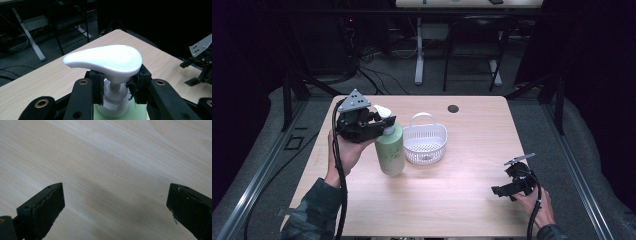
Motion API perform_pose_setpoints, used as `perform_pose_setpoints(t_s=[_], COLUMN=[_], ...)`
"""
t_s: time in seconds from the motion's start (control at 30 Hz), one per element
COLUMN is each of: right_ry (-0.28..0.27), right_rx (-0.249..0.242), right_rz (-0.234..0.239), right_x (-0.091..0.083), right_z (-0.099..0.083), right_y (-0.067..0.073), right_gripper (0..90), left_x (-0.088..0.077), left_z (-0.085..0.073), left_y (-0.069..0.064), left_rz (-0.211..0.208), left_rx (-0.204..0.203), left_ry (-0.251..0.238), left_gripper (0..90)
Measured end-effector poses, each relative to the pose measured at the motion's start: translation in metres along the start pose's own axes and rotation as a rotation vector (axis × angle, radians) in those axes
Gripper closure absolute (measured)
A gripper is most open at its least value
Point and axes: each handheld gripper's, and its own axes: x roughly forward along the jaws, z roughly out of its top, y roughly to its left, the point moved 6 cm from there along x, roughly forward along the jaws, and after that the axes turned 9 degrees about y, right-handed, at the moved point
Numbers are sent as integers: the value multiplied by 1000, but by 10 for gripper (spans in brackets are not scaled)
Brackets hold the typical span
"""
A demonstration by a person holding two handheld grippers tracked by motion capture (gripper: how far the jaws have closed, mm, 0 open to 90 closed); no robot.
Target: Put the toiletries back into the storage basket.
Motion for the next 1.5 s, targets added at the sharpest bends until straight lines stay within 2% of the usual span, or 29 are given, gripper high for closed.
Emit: perform_pose_setpoints(t_s=[0.5, 1.5], right_ry=[3, 6], right_rx=[3, 2], right_rz=[-2, 2], right_x=[0, 1], right_z=[0, -1], right_y=[0, -1], right_gripper=[11, 12], left_x=[-5, -16], left_z=[11, 45], left_y=[5, 12], left_rz=[1, 14], left_rx=[4, 18], left_ry=[21, -10], left_gripper=[678, 679])
